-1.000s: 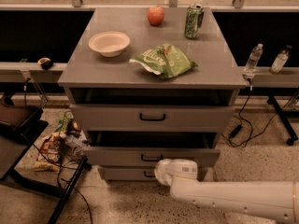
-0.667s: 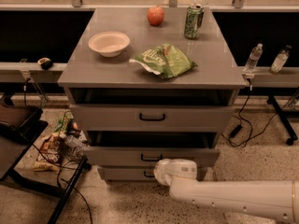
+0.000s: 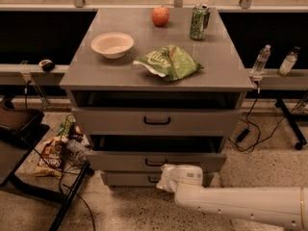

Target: Close middle drawer

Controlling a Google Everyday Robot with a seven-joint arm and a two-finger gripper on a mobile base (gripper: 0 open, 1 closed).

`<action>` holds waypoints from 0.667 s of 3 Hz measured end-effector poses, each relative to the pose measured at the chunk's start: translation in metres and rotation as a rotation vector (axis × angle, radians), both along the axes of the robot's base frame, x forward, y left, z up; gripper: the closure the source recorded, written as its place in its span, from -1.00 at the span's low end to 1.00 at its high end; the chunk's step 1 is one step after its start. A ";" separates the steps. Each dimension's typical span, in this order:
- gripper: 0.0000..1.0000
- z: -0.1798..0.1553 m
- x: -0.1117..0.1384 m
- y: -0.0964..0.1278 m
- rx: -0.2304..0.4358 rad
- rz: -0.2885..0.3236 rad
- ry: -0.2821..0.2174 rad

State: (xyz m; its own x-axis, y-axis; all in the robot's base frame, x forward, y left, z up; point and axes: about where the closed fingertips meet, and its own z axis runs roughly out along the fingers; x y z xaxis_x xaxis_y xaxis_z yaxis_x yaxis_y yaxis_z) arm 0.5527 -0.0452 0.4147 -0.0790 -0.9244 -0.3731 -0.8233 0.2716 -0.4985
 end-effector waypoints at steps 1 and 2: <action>-1.00 0.000 0.000 0.000 0.000 0.000 0.000; -1.00 0.000 0.000 0.000 0.000 0.000 0.000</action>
Offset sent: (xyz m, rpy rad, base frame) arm 0.0000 0.0000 0.0000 0.0000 0.0000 0.0000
